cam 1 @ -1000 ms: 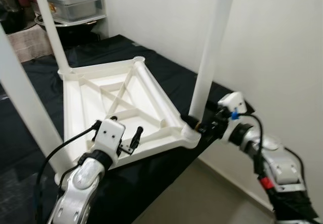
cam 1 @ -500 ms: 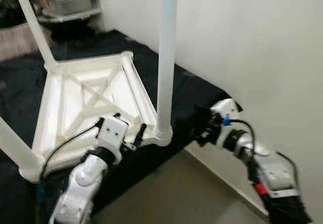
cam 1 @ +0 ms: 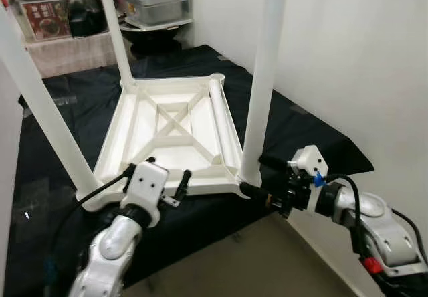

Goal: Building children table

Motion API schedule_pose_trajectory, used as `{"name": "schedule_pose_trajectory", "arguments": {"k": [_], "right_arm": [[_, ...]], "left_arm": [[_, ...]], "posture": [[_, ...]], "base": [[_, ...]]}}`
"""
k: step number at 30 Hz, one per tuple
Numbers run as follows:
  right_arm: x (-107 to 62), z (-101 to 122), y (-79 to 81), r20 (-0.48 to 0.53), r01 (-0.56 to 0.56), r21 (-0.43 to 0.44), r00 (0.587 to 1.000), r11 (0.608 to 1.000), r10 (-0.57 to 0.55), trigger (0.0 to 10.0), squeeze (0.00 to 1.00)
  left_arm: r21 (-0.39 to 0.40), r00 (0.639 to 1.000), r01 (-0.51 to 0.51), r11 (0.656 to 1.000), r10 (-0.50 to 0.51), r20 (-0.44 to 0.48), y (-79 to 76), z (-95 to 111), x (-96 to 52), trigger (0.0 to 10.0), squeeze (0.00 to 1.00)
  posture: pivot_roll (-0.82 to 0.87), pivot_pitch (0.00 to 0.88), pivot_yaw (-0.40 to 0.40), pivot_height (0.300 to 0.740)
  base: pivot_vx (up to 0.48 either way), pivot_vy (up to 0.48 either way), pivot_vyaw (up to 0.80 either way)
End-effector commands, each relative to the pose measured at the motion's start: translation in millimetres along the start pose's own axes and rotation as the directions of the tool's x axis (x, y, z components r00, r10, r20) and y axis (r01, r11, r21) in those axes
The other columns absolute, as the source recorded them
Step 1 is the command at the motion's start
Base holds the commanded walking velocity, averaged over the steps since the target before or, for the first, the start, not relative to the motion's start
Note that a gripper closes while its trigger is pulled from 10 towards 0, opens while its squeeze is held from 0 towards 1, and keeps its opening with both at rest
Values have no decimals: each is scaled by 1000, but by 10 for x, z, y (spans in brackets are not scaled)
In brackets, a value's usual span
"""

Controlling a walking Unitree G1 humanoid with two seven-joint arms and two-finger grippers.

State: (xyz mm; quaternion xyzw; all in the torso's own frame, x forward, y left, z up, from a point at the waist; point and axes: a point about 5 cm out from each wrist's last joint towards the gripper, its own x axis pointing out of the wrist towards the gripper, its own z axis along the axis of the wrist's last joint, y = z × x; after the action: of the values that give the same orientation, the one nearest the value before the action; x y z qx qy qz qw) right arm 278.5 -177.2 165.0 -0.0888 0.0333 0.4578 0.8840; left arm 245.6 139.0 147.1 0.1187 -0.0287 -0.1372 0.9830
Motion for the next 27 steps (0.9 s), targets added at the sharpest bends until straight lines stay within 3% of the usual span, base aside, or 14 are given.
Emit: {"name": "schedule_pose_trajectory", "arguments": {"k": [1,6,9,13,15,18,20,22,27], "right_arm": [[14,19,-11,-1,-6,-25,1000,1000,6,10000,0],[133,65,-304,-14,231,-97,972,968,-234,10000,0],[110,132,-438,-1,294,-89,955,952,-296,10000,0],[28,209,-510,14,279,-82,960,957,-279,10000,0],[-35,337,-493,64,169,-50,984,984,-166,10000,0],[-44,383,-462,84,112,-42,991,993,-108,10000,0],[-2,491,-405,125,10,-42,992,999,-5,10000,0],[-2,491,-405,125,10,-42,992,999,-5,10000,0],[149,630,-593,147,48,-74,988,996,-37,10000,0]], "left_arm": [[-10,1000,29,1000,-29,4,-54,22,-9,10000,0],[-21,999,40,999,-40,3,-68,12,8,10000,0],[-24,999,47,999,-47,7,-75,10,10,10000,0],[-33,999,49,998,-49,9,-77,14,1,10000,0],[-45,999,50,998,-50,8,-78,19,-7,10000,0],[-50,999,51,997,-51,7,-77,21,-9,10000,0],[-59,998,57,997,-56,7,-78,19,-4,10000,0],[-59,998,57,997,-56,7,-78,19,-4,10000,0],[-68,998,67,995,-67,8,-92,25,-9,10000,0]], "posture": [[-74,0,-29,740],[-67,9,-28,740],[-63,14,-33,740],[-65,20,-35,740],[-69,27,-34,740],[-69,27,-34,740],[-65,32,-33,740],[-65,32,-33,740],[-49,43,-37,740]], "base": [[0,0,0],[0,0,0],[0,0,0],[0,0,0],[0,0,0],[0,0,0],[0,0,0],[0,0,0],[0,0,0]]}}
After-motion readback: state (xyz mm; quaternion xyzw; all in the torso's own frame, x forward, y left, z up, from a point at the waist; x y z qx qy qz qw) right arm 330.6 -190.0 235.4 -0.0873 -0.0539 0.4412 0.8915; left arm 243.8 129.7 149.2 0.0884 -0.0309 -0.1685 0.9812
